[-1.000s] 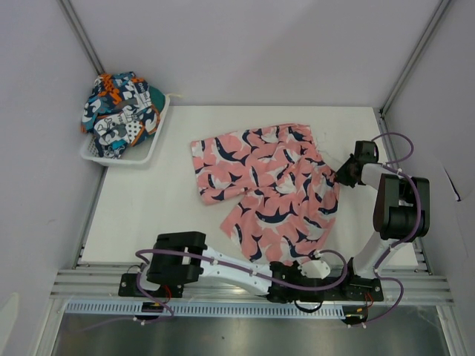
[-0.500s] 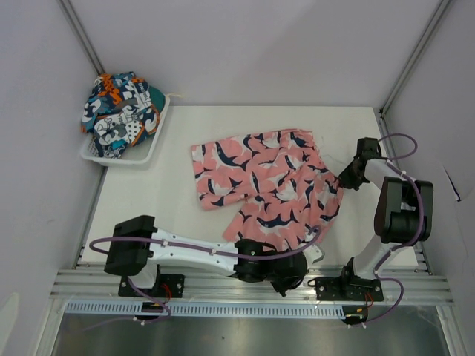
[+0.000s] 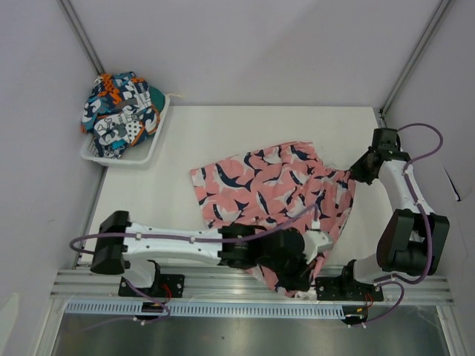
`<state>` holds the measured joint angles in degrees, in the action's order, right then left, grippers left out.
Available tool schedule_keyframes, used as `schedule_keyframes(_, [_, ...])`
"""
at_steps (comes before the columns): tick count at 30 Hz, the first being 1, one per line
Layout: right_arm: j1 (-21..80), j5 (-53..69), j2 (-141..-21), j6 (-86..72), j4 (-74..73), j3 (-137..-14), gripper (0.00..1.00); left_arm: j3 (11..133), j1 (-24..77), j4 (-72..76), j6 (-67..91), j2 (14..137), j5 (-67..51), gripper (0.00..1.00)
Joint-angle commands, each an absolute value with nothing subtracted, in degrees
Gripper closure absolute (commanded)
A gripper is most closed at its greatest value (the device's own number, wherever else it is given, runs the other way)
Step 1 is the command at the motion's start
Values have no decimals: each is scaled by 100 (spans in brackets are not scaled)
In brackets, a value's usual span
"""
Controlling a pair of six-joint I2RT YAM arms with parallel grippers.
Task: Fold and stack the shorts
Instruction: Fold the shorts
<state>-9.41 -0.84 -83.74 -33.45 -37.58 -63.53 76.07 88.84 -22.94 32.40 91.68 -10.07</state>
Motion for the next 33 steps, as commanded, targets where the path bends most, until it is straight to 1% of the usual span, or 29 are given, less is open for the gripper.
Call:
schedule_keyframes(1, [-1028,-167,-8200,-3428,-3999,-7048,100,7559,8360,-2250,3401,8140,-1388,100])
schedule_keyframes(7, [-1028,140,-8630,-3454,-4263,-8110,100,7461,7042,-2829,3252,7253,-1617,100])
schedule_keyframes(15, [-958,562,-9279,-3753,-4034,-8850,100,7734,5354,-3419,2769,7040,-1986,100])
schedule_keyframes(17, [-941,554,-9482,-3788,-4121,-9200,100,7682,4750,-3376,2699,7093,-2258,100])
schedule_keyframes(22, [-940,501,-10018,-3920,-4140,-9799,100,7787,3694,-3313,2523,7417,-2715,100])
schedule_keyframes(28, [-914,518,-10871,-4131,-4254,-10713,100,8270,2850,-3384,2356,7918,-3006,100])
schedule_keyframes(33, [-888,728,-11722,-4097,-4202,-11643,100,8201,2268,-3226,2417,8200,-3094,100])
